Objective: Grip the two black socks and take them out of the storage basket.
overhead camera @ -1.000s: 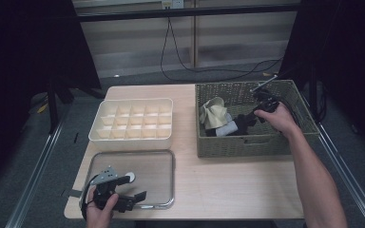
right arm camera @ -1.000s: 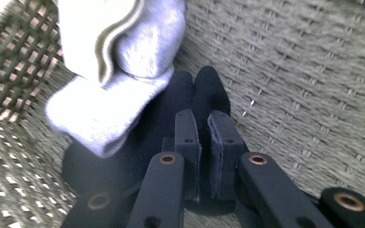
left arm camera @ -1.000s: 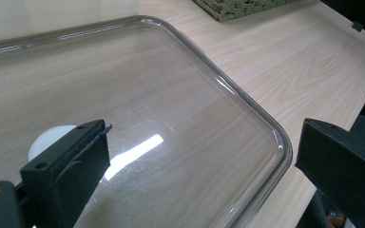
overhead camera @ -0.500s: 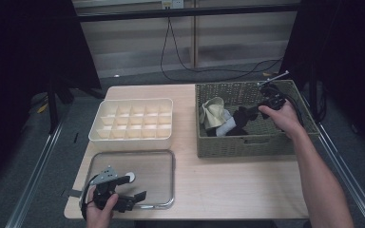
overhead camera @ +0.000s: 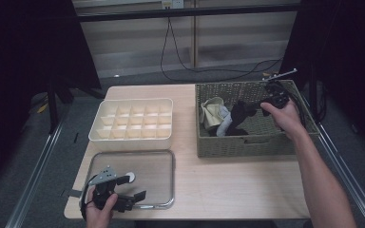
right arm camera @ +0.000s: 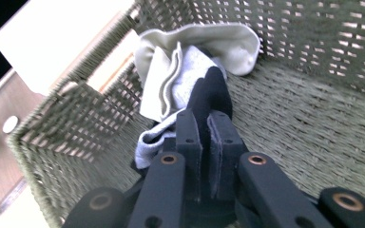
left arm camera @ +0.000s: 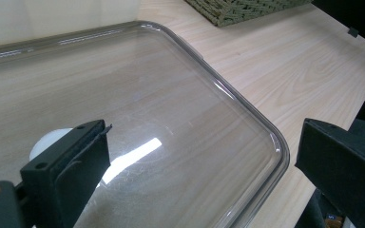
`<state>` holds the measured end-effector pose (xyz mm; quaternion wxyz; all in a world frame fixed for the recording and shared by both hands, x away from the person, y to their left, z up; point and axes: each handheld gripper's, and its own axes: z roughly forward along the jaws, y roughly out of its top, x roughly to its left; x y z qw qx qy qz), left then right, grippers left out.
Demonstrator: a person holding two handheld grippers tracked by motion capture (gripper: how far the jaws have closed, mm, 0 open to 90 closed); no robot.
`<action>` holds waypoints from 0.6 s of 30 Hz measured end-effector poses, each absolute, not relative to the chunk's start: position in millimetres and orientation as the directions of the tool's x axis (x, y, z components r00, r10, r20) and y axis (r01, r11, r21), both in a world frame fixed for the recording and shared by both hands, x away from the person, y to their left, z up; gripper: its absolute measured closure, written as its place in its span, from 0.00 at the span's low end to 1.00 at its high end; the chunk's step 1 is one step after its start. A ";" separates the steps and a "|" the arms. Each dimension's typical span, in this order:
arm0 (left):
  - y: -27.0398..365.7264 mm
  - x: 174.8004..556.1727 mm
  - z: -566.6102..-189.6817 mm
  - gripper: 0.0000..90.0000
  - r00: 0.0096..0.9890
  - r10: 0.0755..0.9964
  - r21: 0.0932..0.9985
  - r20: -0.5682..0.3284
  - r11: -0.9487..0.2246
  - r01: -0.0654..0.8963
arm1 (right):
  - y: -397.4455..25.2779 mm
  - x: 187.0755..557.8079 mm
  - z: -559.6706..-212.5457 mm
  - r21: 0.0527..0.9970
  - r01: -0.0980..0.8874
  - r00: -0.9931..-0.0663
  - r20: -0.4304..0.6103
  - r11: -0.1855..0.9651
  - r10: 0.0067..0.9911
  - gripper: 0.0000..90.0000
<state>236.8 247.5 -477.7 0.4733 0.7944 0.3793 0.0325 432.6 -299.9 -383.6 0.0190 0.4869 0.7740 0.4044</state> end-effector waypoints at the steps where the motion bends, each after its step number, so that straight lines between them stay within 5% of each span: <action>1: 247.7 236.8 -477.7 0.04 0.709 0.634 0.776 -0.307 -0.264 0.572 | -300.0 432.2 -382.8 0.650 0.735 -0.527 0.366 0.194 0.767 0.94; 18: 248.3 237.3 -477.9 0.04 0.709 0.636 0.774 -0.305 -0.268 0.573 | -295.3 419.1 -362.2 0.731 0.667 -0.572 0.381 0.142 0.726 0.94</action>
